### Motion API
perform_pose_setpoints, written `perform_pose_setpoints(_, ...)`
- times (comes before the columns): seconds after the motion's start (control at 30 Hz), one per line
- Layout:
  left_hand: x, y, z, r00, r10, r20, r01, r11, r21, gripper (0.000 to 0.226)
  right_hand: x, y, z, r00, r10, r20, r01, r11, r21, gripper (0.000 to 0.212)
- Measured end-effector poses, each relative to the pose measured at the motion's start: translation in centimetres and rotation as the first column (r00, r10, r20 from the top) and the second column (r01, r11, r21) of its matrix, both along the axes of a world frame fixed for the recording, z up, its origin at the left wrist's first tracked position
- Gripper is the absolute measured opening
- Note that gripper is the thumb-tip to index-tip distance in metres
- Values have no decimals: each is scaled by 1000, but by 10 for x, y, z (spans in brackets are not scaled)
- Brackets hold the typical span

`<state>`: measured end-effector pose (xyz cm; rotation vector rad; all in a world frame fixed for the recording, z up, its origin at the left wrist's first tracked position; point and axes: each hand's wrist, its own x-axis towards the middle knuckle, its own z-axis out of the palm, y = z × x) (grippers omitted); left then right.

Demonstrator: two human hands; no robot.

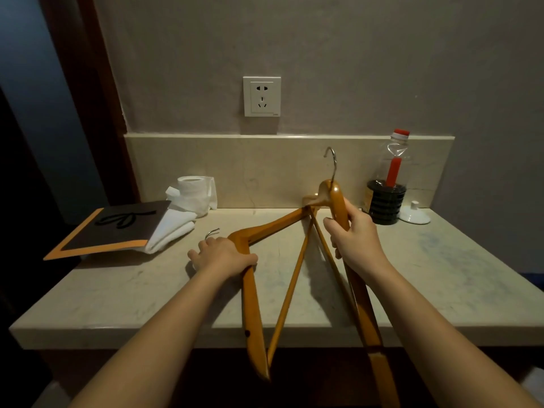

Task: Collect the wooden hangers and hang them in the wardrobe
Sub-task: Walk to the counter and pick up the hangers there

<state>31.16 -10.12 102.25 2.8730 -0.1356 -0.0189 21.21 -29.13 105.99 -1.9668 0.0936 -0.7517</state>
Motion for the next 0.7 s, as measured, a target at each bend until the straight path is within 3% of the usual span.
perform_pose_setpoints(0.13, -1, -1, 7, 998, 52, 18, -52, 999, -7, 64, 5, 5, -2, 1000, 17, 2, -17, 1000, -25, 22)
perform_pose_setpoints(0.27, 9, 3, 7, 990, 136, 32, -123, 955, -270, 74, 13, 3, -10, 1000, -5, -17, 3, 998, -65, 48)
perform_pose_setpoints(0.37, 10, 4, 16, 989, 139, -51, -141, 778, -613, 69, 16, 0, -15, 998, -11, -56, 8, 999, -40, 64)
perform_pose_setpoints(0.47, -1, 7, 29, 996, 30, -88, -89, 579, -810, 66, 15, -1, -14, 996, -52, -75, 51, 999, -21, 61)
perform_pose_setpoints(0.57, -17, 12, 35, 984, -89, -153, -106, 395, -912, 65, 8, -4, -9, 996, -78, -34, 78, 997, 23, 42)
perform_pose_setpoints(0.63, -25, 17, 38, 962, -165, -217, -157, 318, -935, 47, 0, -8, -5, 998, -55, -13, 56, 996, 71, 12)
perform_pose_setpoints(0.7, -32, 24, 40, 929, -239, -283, -228, 232, -945, 33, -7, -14, -5, 998, -60, -10, 61, 988, 138, 8)
